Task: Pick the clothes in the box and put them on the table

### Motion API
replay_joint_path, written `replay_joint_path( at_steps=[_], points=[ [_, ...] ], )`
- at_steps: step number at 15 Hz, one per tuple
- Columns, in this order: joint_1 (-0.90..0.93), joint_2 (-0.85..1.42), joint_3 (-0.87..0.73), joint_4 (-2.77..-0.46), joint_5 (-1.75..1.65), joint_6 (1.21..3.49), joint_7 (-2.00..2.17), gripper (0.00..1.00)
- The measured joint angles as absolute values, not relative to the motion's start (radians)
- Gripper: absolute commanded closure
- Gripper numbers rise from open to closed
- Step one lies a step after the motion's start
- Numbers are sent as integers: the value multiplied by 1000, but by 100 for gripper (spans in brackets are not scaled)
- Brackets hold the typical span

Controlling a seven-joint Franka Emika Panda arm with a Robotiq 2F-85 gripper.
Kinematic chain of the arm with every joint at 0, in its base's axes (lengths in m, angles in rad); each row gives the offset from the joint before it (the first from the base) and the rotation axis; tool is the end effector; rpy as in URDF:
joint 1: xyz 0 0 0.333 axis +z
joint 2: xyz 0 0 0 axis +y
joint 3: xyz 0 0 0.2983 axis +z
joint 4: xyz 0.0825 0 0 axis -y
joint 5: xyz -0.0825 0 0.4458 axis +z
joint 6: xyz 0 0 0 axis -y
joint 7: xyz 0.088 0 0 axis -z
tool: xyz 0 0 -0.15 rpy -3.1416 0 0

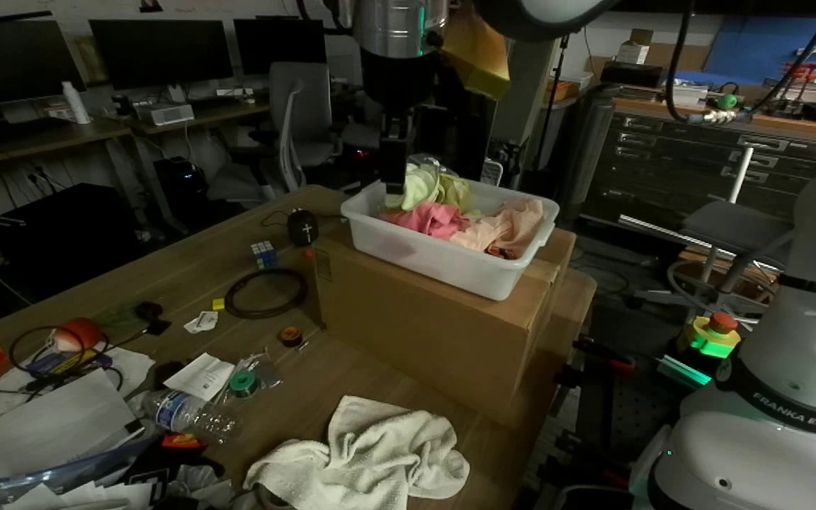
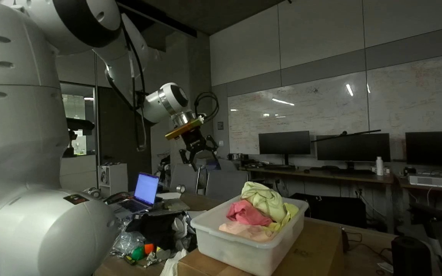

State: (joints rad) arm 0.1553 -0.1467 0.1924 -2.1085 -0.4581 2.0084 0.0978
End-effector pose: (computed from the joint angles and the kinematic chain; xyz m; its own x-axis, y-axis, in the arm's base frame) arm 0.5603 0.1577 0.4098 0.9014 0.4310 0.0406 0.3733 -0.8213 0.4314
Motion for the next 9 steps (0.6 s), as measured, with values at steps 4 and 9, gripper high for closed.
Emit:
replay_joint_path(
  at_steps=[4,9],
  points=[
    [69,-173,111,-2159,-451,2009,173,0],
    [-10,-171,20,-2187,-370,2041,195,0]
  ],
)
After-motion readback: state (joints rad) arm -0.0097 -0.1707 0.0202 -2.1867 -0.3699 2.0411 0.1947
